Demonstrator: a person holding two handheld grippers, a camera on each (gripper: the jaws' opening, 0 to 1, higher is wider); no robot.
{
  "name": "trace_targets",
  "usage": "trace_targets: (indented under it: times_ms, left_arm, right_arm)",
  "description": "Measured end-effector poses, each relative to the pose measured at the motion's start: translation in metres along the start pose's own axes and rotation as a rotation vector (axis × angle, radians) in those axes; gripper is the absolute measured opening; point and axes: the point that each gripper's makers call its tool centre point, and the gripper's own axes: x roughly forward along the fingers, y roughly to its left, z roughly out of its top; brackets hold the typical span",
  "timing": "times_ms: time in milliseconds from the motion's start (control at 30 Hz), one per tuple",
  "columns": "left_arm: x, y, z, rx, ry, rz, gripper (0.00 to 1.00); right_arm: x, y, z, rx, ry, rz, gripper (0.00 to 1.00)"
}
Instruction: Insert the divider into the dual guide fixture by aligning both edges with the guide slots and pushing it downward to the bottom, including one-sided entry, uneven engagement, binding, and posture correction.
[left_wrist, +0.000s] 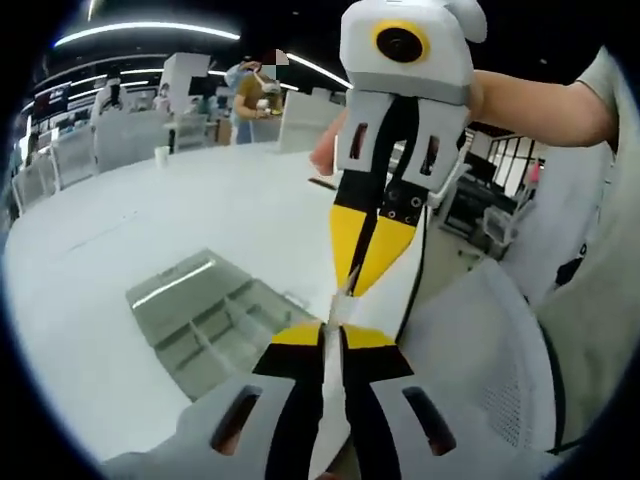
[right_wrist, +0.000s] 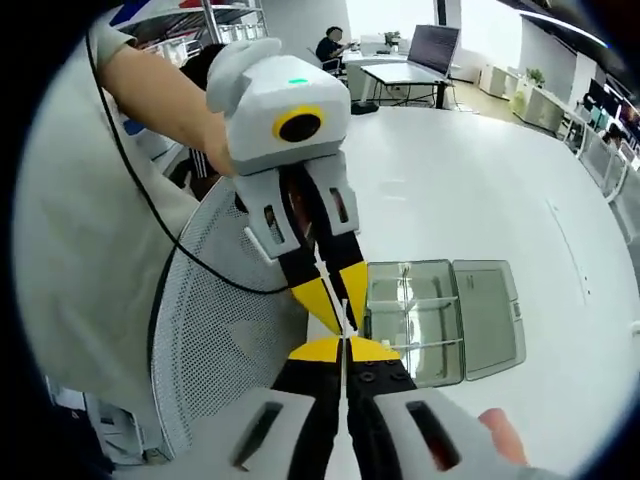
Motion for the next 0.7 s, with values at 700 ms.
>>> trace_targets:
  times_ms: [700]
  left_arm:
    - [-0.006, 0.013, 0.008, -0.015, -0.028, 0.05, 0.1]
  right_arm:
    - [-0.002, -0.017, -0.005, -0.026, 0.013, -0.051, 0.0]
